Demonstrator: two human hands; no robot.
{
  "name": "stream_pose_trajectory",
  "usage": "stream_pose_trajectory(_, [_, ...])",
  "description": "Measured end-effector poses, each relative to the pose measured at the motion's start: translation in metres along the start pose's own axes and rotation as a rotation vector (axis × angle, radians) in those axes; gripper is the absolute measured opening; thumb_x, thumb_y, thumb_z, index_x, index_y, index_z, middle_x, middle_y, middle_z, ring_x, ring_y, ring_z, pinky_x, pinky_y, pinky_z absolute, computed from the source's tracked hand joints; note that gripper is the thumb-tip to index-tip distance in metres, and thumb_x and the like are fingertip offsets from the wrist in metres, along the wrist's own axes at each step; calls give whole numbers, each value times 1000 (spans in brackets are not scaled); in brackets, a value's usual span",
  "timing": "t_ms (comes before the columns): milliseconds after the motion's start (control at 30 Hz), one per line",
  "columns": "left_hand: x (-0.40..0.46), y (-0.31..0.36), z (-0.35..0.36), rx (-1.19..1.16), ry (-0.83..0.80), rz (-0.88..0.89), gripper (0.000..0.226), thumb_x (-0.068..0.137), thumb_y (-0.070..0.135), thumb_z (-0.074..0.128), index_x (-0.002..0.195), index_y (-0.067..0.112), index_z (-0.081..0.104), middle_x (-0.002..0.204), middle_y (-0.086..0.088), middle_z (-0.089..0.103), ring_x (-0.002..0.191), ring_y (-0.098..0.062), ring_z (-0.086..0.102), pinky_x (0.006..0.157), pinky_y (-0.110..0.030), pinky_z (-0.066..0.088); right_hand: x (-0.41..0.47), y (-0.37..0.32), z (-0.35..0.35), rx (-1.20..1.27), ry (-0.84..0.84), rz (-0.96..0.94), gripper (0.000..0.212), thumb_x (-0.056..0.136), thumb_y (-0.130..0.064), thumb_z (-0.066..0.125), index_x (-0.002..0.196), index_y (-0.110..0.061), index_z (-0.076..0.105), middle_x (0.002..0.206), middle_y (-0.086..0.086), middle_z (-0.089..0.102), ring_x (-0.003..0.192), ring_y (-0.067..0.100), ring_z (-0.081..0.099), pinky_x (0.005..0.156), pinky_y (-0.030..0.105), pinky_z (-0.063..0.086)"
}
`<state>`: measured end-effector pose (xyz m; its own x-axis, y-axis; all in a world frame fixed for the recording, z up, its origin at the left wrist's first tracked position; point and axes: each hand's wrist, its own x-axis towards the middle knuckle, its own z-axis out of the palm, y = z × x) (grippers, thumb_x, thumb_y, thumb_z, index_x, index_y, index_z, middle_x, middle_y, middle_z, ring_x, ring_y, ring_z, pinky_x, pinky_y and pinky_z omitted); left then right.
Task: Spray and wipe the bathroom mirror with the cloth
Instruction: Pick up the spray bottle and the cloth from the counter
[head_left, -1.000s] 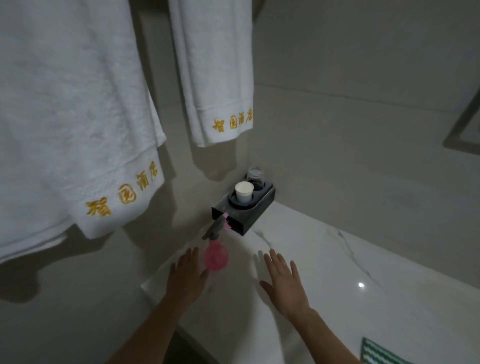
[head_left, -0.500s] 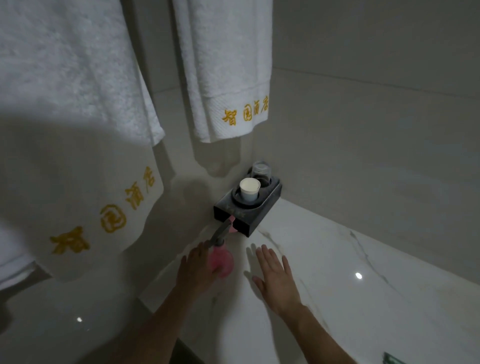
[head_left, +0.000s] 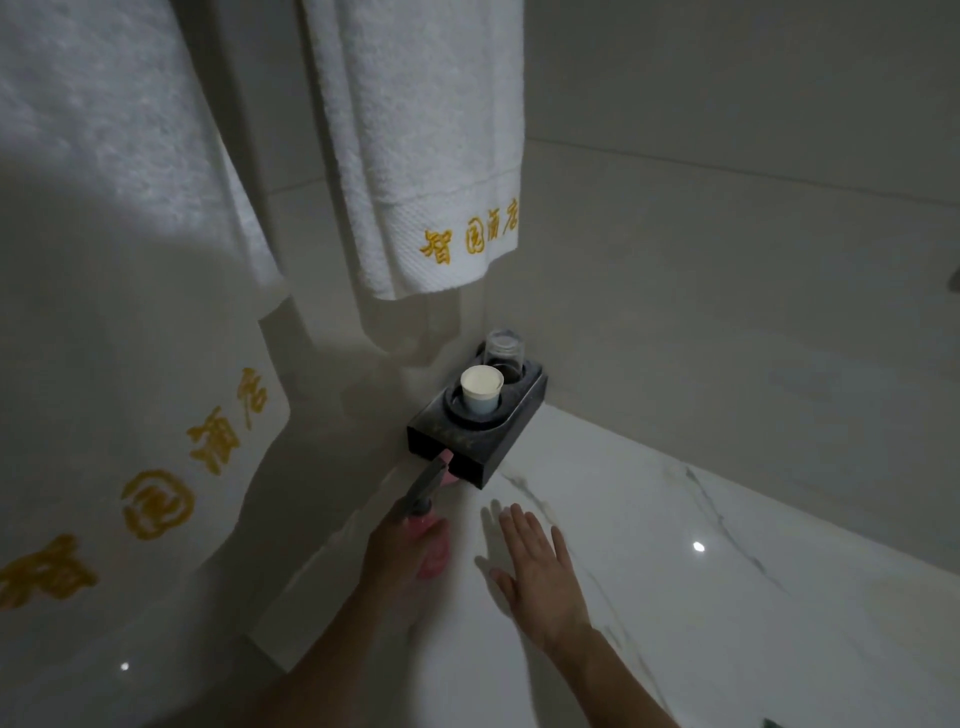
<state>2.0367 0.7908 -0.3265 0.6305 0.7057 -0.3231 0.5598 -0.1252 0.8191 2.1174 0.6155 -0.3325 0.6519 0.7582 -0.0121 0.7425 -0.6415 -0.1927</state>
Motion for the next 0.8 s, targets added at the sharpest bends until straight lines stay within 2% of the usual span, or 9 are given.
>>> stream_pose_trajectory(67, [0, 4, 3, -46, -5, -13, 12, 83, 26, 68, 76, 24, 58, 82, 1, 63, 78, -18, 59, 72, -23, 48, 1, 4, 4, 5, -57, 48, 63, 78, -42, 34, 135, -16, 38, 129, -2, 61, 113, 15, 62, 99, 33, 28])
stream_pose_trajectory(100, [0, 5, 4, -51, 11, -25, 15, 85, 25, 65, 74, 27, 57, 82, 0, 63, 79, -18, 59, 67, -17, 48, -1, 5, 2, 20, -76, 63, 62, 78, -43, 34, 134, -16, 39, 128, -2, 61, 112, 14, 62, 99, 33, 28])
stream_pose_trajectory(167, [1, 5, 9, -74, 87, -17, 17, 86, 22, 65, 71, 17, 57, 74, -7, 63, 77, -23, 61, 56, -14, 44, -3, 9, -3, -5, -12, 35, 60, 79, -43, 34, 132, -16, 42, 125, -2, 63, 111, 14, 63, 99, 34, 27])
stream_pose_trajectory(300, [-5, 5, 11, -107, 158, -2, 17, 81, 23, 70, 82, 8, 62, 84, -13, 64, 88, -27, 61, 67, -22, 34, -13, 13, -7, -29, 36, 30, 59, 81, -42, 34, 126, -13, 59, 123, 1, 64, 110, 17, 64, 98, 37, 28])
stream_pose_trajectory(433, [-14, 7, 8, -81, 98, -7, 35, 72, 37, 76, 91, 9, 68, 94, -13, 69, 91, -27, 64, 68, -25, 37, -22, 13, -15, -47, 2, 19, 58, 80, -42, 34, 122, -14, 63, 123, 2, 64, 109, 17, 64, 98, 35, 30])
stream_pose_trajectory(533, [-33, 12, 9, -143, 68, -33, 45, 63, 43, 75, 93, 9, 67, 96, -10, 69, 93, -25, 64, 72, -26, 42, -34, 11, -23, -43, 10, 38, 58, 80, -43, 33, 118, -16, 67, 121, 0, 66, 108, 14, 64, 94, 35, 47])
stream_pose_trajectory(600, [-47, 20, 15, -148, 44, -23, 40, 71, 38, 76, 100, 12, 68, 97, -4, 67, 93, -20, 62, 75, -24, 41, -45, 13, -29, -33, -15, 60, 58, 80, -44, 33, 118, -17, 67, 121, -1, 66, 108, 13, 64, 84, 36, 53])
stream_pose_trajectory(700, [-68, 34, 30, -81, 22, 44, 25, 71, 42, 75, 84, 22, 67, 86, -2, 68, 89, -20, 64, 73, -22, 40, -66, 22, -34, -57, -37, 78, 59, 80, -46, 32, 118, -17, 67, 122, 0, 65, 109, 13, 64, 85, 37, 52])
stream_pose_trajectory(800, [-95, 54, 52, -81, -29, 105, 26, 65, 46, 75, 75, 25, 63, 81, 3, 65, 85, -16, 64, 67, -22, 42, -91, 38, -44, -38, 29, 121, 58, 83, -45, 33, 120, -14, 65, 126, 3, 63, 112, 17, 62, 91, 38, 49])
